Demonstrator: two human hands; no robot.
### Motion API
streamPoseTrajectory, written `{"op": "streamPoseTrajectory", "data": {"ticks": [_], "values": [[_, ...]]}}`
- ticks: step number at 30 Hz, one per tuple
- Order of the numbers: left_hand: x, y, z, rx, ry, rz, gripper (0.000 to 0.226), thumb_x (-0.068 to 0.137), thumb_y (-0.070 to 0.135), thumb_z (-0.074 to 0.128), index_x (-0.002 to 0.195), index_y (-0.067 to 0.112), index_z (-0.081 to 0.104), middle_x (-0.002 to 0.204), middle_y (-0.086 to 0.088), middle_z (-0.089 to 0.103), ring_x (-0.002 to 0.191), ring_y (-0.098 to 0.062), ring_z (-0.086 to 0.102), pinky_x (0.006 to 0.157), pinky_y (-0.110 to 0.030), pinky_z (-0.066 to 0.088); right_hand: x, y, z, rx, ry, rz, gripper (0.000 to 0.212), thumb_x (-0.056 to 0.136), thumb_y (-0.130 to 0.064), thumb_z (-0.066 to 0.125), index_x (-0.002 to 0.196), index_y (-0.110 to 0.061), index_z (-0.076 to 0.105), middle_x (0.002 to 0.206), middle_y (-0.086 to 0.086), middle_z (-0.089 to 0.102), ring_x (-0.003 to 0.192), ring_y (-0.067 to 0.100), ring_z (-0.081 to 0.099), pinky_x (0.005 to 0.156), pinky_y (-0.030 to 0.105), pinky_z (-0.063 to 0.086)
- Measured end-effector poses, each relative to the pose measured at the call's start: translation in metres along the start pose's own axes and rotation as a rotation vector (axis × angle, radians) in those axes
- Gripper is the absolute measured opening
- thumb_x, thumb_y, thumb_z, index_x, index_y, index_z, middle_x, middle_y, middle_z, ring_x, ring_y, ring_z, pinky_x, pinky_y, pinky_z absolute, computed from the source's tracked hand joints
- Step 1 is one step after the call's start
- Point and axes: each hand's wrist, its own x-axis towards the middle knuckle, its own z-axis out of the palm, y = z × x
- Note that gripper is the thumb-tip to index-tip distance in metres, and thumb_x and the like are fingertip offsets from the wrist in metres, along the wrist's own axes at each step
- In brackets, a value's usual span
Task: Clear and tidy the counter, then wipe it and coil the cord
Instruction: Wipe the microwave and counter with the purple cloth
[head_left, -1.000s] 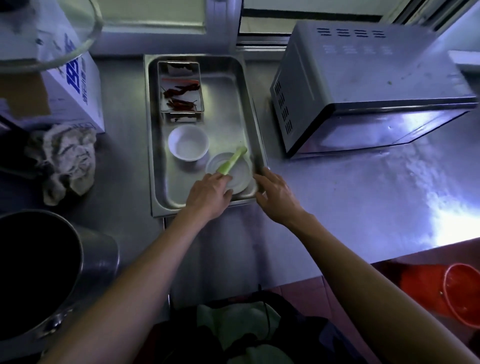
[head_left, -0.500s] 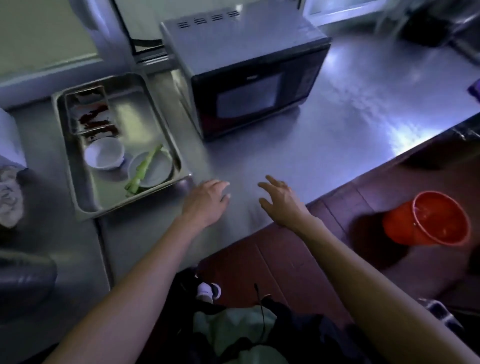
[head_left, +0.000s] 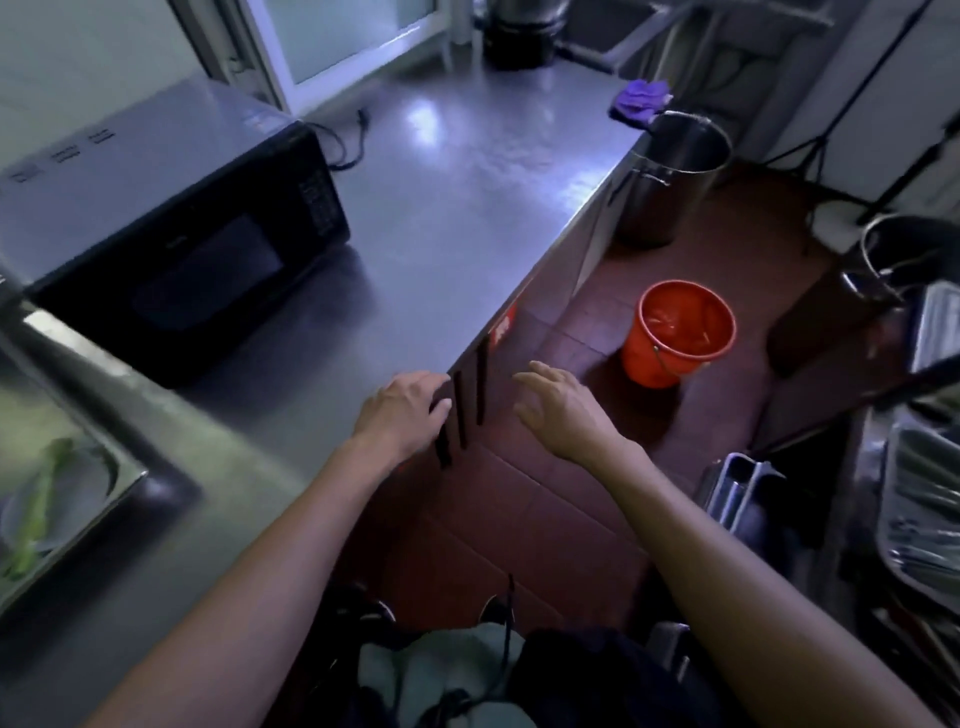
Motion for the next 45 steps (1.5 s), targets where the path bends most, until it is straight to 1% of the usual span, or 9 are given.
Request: {"op": "streamPoseTrajectory", "data": {"ticks": [3, 9, 13, 21, 24, 33, 38, 42, 45], "values": [[0.015, 0.020, 0.008, 0.012, -0.042, 0.050, 0.039, 0.097, 0.038, 0.054, 0.134, 0.028, 0.057, 0.132, 0.002, 0.062, 0.122, -0.024, 0.055, 0.095, -0.037, 0.047, -0.003, 0.027, -0.005, 0.006, 0.006, 0.059, 0.050, 0.094, -0.028, 0.059, 0.143, -0.018, 0.051, 0.147, 0.008, 0.047, 0.136, 0.030, 0.042, 0.106, 0.047, 0.041], [0.054, 0.036, 0.028, 0.003, -0.129, 0.084, 0.042, 0.097, 0.039, 0.055, 0.137, 0.028, 0.055, 0.138, 0.000, 0.058, 0.125, -0.024, 0.054, 0.099, -0.040, 0.046, 0.004, 0.065, 0.002, 0.004, -0.033, 0.157, 0.051, 0.093, -0.029, 0.061, 0.142, -0.020, 0.050, 0.148, 0.009, 0.047, 0.135, 0.033, 0.043, 0.103, 0.049, 0.043], [0.096, 0.048, 0.043, -0.036, -0.178, 0.106, 0.044, 0.097, 0.040, 0.054, 0.139, 0.028, 0.054, 0.138, 0.000, 0.058, 0.125, -0.025, 0.054, 0.100, -0.042, 0.047, 0.025, 0.091, 0.001, 0.001, -0.080, 0.211, 0.056, 0.092, -0.031, 0.062, 0.146, -0.024, 0.046, 0.156, 0.005, 0.038, 0.140, 0.030, 0.037, 0.109, 0.047, 0.039], [0.211, 0.077, 0.047, -0.087, -0.193, 0.180, 0.044, 0.097, 0.040, 0.052, 0.140, 0.028, 0.052, 0.139, -0.003, 0.057, 0.127, -0.027, 0.052, 0.099, -0.041, 0.045, 0.104, 0.135, -0.049, -0.083, -0.053, 0.258, 0.054, 0.095, -0.031, 0.059, 0.146, -0.020, 0.046, 0.155, 0.005, 0.039, 0.141, 0.028, 0.036, 0.111, 0.046, 0.037], [0.249, 0.087, 0.041, -0.068, -0.202, 0.218, 0.045, 0.097, 0.040, 0.052, 0.141, 0.028, 0.051, 0.139, -0.002, 0.057, 0.126, -0.027, 0.053, 0.099, -0.041, 0.045, 0.130, 0.147, -0.069, -0.081, 0.005, 0.272, 0.052, 0.094, -0.030, 0.060, 0.144, -0.019, 0.049, 0.153, 0.006, 0.043, 0.140, 0.029, 0.039, 0.109, 0.046, 0.038], [0.330, 0.121, 0.039, 0.026, -0.292, 0.296, 0.047, 0.099, 0.041, 0.050, 0.144, 0.027, 0.047, 0.141, -0.002, 0.055, 0.128, -0.027, 0.051, 0.099, -0.041, 0.045, 0.161, 0.198, -0.089, -0.041, -0.003, 0.385, 0.053, 0.096, -0.034, 0.057, 0.147, -0.023, 0.045, 0.158, 0.004, 0.037, 0.144, 0.026, 0.033, 0.112, 0.046, 0.036], [0.389, 0.166, 0.047, 0.124, -0.358, 0.331, 0.051, 0.100, 0.043, 0.048, 0.148, 0.028, 0.041, 0.145, -0.002, 0.051, 0.131, -0.028, 0.048, 0.103, -0.044, 0.044, 0.188, 0.253, -0.108, -0.042, -0.012, 0.390, 0.055, 0.096, -0.035, 0.056, 0.148, -0.021, 0.044, 0.156, 0.006, 0.039, 0.143, 0.027, 0.035, 0.109, 0.046, 0.037], [0.446, 0.216, 0.041, 0.239, -0.360, 0.350, 0.053, 0.100, 0.044, 0.045, 0.150, 0.028, 0.037, 0.147, -0.002, 0.048, 0.133, -0.028, 0.045, 0.105, -0.044, 0.041, 0.220, 0.303, -0.144, -0.045, 0.036, 0.359, 0.055, 0.096, -0.035, 0.056, 0.147, -0.020, 0.044, 0.155, 0.007, 0.040, 0.141, 0.029, 0.037, 0.109, 0.047, 0.036], [0.481, 0.255, 0.040, 0.288, -0.362, 0.370, 0.054, 0.100, 0.045, 0.045, 0.150, 0.028, 0.036, 0.148, -0.001, 0.048, 0.135, -0.027, 0.044, 0.105, -0.044, 0.040, 0.241, 0.342, -0.171, -0.031, 0.049, 0.370, 0.056, 0.096, -0.034, 0.056, 0.148, -0.022, 0.041, 0.157, 0.007, 0.037, 0.143, 0.030, 0.035, 0.108, 0.049, 0.036]]}}
